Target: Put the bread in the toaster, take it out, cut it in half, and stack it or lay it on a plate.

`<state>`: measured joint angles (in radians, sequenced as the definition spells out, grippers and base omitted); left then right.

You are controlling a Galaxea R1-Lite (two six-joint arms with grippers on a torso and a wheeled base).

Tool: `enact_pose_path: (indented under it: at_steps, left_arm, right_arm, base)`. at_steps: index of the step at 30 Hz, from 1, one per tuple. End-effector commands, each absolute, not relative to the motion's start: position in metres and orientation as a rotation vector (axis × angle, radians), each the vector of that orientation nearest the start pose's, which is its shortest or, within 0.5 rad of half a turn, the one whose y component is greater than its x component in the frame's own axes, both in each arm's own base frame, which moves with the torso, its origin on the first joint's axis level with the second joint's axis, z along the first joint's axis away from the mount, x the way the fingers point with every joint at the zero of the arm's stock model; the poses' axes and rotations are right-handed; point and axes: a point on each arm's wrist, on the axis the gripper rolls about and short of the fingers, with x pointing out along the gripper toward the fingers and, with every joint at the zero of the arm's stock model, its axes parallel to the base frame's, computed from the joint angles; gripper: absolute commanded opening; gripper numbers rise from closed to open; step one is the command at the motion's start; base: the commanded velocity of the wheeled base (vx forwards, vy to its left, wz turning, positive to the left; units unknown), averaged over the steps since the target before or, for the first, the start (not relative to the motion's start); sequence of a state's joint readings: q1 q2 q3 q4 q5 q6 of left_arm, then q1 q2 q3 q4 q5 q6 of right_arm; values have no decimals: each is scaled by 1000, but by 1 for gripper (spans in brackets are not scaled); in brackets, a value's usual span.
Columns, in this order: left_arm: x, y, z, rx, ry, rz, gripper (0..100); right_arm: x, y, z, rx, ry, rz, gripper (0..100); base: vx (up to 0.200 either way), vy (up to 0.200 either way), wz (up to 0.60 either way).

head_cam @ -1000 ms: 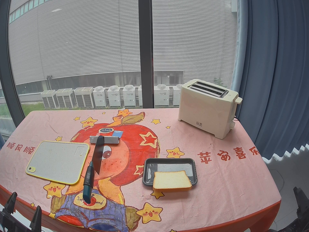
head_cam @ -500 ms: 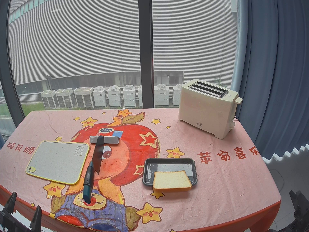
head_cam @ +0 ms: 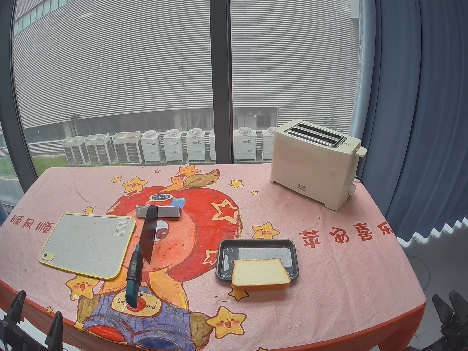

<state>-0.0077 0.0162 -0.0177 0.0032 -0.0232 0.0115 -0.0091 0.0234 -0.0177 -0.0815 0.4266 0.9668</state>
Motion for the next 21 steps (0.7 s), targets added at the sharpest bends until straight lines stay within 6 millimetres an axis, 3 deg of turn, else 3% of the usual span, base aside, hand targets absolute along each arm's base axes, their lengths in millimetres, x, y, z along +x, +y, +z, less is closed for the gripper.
enact_pose_path:
  at_steps: [1, 21]
  left_arm:
    - [-23, 0, 75, 12, 3, -31, 100]
    - [-23, 0, 75, 12, 3, -31, 100]
  right_arm:
    - [-22, 9, 87, 950, 163, 414, 100]
    - [-17, 11, 86, 1015, 311, 480, 100]
  base:
    - [0, 0, 0]
    - [0, 0, 0]
